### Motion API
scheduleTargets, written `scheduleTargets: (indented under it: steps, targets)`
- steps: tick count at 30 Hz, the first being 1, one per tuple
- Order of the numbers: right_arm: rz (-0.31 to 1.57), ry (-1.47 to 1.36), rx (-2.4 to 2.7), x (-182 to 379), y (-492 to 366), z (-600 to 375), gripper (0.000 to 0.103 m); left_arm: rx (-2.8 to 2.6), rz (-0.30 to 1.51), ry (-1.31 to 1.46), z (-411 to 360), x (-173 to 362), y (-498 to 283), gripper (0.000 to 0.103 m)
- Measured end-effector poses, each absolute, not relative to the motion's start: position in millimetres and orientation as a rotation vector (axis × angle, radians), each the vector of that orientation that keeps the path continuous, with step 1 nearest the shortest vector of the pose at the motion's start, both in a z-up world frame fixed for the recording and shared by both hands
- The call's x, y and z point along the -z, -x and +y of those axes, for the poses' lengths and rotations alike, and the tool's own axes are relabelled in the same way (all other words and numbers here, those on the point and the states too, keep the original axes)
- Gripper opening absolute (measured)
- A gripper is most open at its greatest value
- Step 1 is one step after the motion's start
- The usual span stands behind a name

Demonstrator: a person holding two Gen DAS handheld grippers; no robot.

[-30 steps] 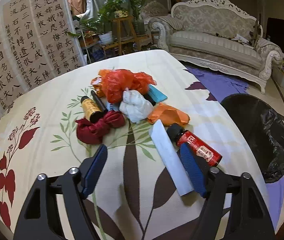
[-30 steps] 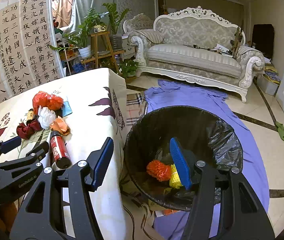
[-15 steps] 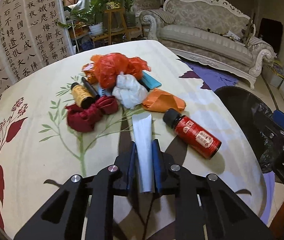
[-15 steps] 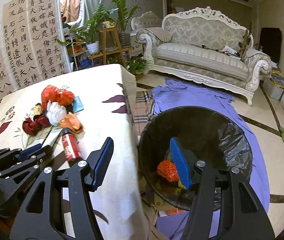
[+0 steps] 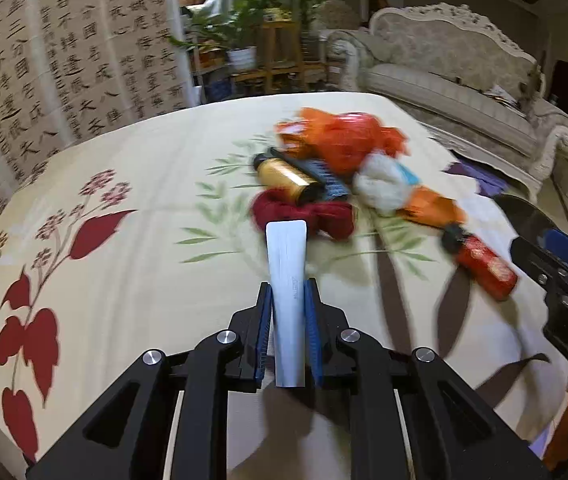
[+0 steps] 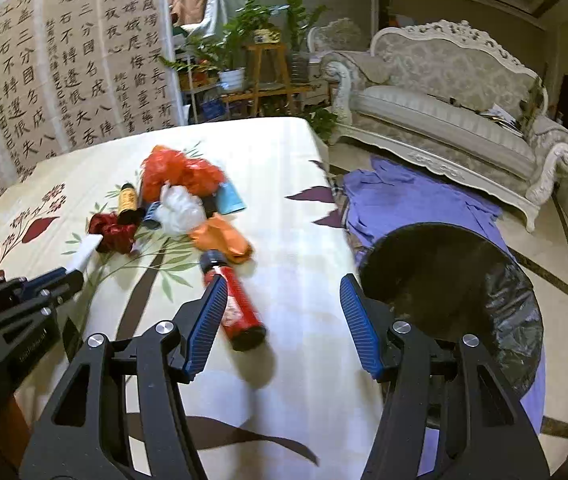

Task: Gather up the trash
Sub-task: 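Grasp the white tube with the left tool while the right tool grasps the red bottle, then move both held items over the bin and open both tools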

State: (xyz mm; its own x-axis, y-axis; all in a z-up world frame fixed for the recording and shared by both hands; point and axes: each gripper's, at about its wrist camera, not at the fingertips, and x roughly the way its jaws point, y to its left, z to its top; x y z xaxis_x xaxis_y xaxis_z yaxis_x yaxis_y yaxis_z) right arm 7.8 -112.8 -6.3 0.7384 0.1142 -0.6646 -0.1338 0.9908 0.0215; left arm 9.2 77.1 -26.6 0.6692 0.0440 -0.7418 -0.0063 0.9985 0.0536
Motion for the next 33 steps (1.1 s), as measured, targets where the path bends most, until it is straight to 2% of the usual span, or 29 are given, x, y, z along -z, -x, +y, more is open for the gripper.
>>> scheduleTargets:
  steps: [10, 13, 15, 20, 33]
  targets:
    - [0.795, 0.087, -0.178, 18.8, -22.9, -84.4, 0.054, -0.063, 0.844, -0.009, 111.0, 31.1, -5.6, 0.018]
    - [0.816, 0.102, -0.18, 22.9, -25.1, -80.0, 0.047, -0.065, 0.848, 0.006, 115.8, 32.7, -6.7, 0.018]
    - [0.836, 0.11, -0.183, 26.3, -27.1, -78.0, 0.037, -0.062, 0.846, 0.014, 117.2, 32.3, -6.9, 0.018]
    - [0.852, 0.125, -0.196, 29.9, -25.3, -73.6, 0.023, -0.056, 0.837, 0.01, 115.8, 32.3, -4.7, 0.018]
    - [0.774, 0.087, -0.178, 13.8, -4.5, -87.4, 0.023, -0.023, 0.797, 0.015, 100.4, 22.0, 1.9, 0.018]
